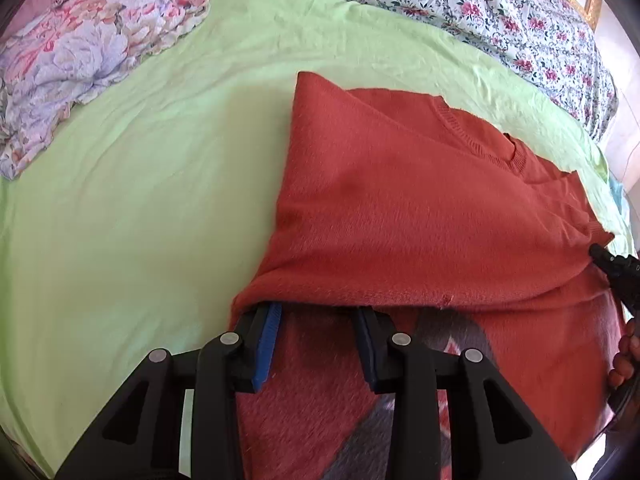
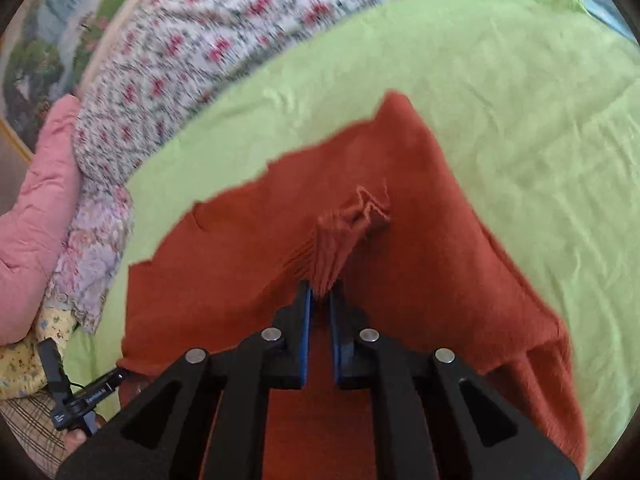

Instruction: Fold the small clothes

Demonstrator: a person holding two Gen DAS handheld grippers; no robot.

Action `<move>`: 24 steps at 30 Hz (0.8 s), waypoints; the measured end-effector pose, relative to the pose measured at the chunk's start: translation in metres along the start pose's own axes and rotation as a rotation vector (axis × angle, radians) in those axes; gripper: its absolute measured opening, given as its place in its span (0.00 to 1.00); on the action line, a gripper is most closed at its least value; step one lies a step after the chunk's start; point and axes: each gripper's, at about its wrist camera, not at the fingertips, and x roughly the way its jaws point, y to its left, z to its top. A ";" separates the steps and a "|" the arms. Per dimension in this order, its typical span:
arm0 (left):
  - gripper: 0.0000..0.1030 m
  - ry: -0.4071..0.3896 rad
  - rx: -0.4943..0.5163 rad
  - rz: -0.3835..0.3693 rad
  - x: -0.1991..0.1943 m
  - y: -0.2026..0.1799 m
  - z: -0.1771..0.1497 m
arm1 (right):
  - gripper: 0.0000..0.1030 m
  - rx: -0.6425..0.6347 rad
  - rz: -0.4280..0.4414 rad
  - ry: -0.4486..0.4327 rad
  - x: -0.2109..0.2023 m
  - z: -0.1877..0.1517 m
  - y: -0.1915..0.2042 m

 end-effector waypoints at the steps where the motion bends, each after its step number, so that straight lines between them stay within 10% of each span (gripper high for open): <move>1: 0.35 0.009 0.009 -0.011 -0.002 0.002 -0.002 | 0.13 0.007 0.004 0.004 -0.001 -0.004 -0.003; 8: 0.52 0.029 0.060 -0.156 -0.031 0.010 -0.015 | 0.44 0.070 0.062 -0.020 -0.015 -0.006 -0.012; 12: 0.59 0.013 0.012 -0.187 -0.036 0.018 0.004 | 0.38 0.083 0.039 -0.037 -0.004 0.001 -0.013; 14: 0.61 0.008 -0.018 -0.191 -0.031 0.020 0.020 | 0.07 0.081 0.009 -0.054 -0.008 0.003 -0.011; 18: 0.68 0.016 -0.061 -0.227 -0.009 0.024 0.057 | 0.07 0.036 -0.031 -0.151 -0.035 0.002 -0.004; 24: 0.68 0.087 -0.065 -0.197 0.051 0.022 0.102 | 0.14 0.073 -0.031 -0.008 -0.021 -0.008 -0.020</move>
